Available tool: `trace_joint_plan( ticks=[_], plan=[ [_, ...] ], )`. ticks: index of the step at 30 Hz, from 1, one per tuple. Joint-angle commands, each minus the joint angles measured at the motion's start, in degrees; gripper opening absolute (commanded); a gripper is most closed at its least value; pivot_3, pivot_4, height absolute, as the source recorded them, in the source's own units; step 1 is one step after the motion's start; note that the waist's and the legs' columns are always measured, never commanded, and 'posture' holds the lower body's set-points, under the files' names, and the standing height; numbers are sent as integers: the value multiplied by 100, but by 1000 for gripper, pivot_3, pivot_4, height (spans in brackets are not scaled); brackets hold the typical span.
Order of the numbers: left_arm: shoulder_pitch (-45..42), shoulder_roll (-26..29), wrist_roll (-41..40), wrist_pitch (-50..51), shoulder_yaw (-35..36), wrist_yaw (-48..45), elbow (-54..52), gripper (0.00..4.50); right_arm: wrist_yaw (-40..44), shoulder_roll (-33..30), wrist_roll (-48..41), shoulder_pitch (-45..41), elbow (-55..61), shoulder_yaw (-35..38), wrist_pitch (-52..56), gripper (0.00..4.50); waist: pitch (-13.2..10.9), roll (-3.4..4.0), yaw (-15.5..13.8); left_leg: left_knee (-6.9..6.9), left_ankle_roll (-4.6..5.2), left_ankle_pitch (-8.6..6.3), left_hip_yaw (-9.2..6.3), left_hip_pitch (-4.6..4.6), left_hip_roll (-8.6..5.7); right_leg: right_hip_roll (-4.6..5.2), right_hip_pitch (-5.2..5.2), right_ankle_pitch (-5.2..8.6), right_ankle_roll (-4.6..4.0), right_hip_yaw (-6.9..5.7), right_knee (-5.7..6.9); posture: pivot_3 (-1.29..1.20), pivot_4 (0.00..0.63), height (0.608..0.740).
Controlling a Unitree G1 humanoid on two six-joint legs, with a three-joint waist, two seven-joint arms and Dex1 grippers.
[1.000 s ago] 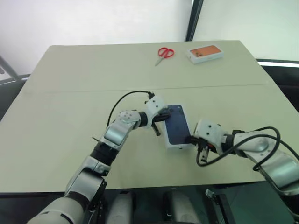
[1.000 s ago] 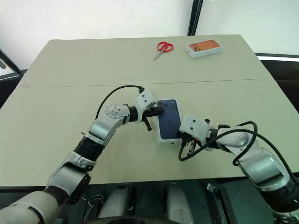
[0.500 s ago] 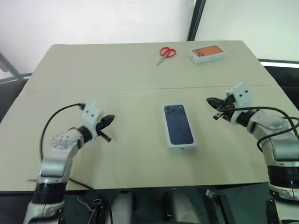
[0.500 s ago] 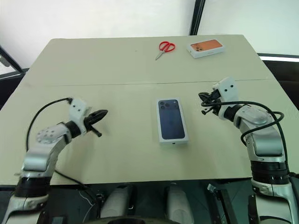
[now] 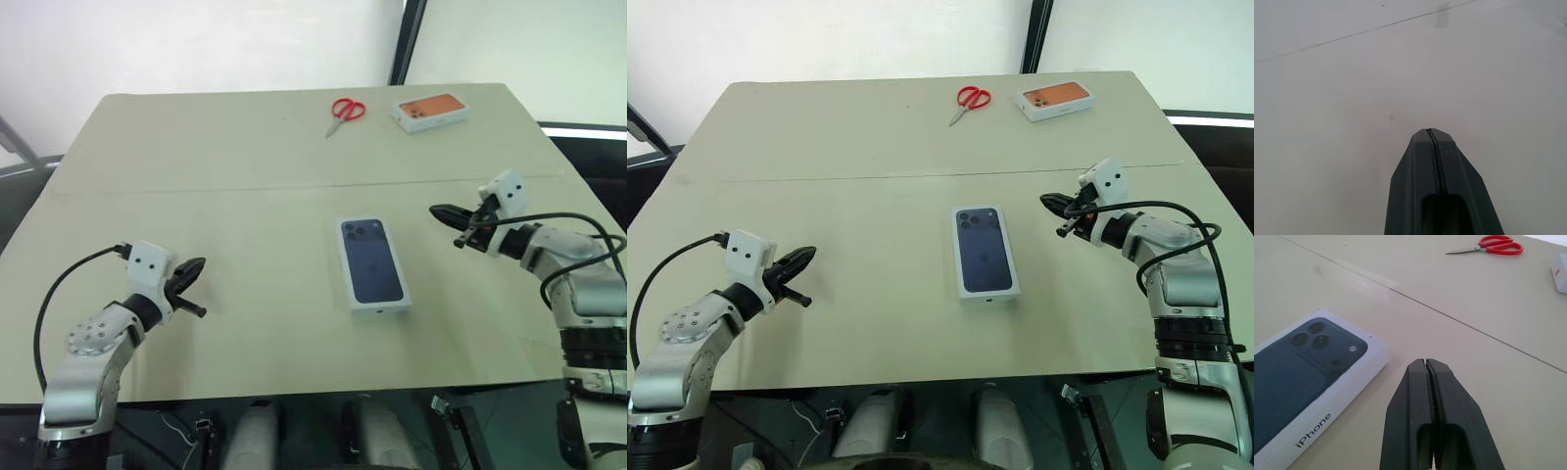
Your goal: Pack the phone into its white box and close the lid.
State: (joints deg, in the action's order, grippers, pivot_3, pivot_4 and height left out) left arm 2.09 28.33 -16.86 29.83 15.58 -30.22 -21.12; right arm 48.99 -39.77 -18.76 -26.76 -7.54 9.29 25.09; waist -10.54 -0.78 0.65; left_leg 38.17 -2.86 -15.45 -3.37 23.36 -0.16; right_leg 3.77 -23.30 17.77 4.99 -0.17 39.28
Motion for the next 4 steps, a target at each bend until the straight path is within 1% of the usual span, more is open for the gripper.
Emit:
trace_joint_plan(
  ticks=[1,4],
  plan=[
    [31,93,33,-117,70,83,-204,0,150,-111,-49,-207,-44,42,-138,57,0,0,1,0,0,0,0,0,0,0,0,0,0,0,0,0,150,697],
    [-6,40,41,-168,-29,160,-175,0,202,-107,-1,-214,-94,5,-190,57,0,0,1,0,0,0,0,0,0,0,0,0,0,0,0,0,150,697]
  ],
)
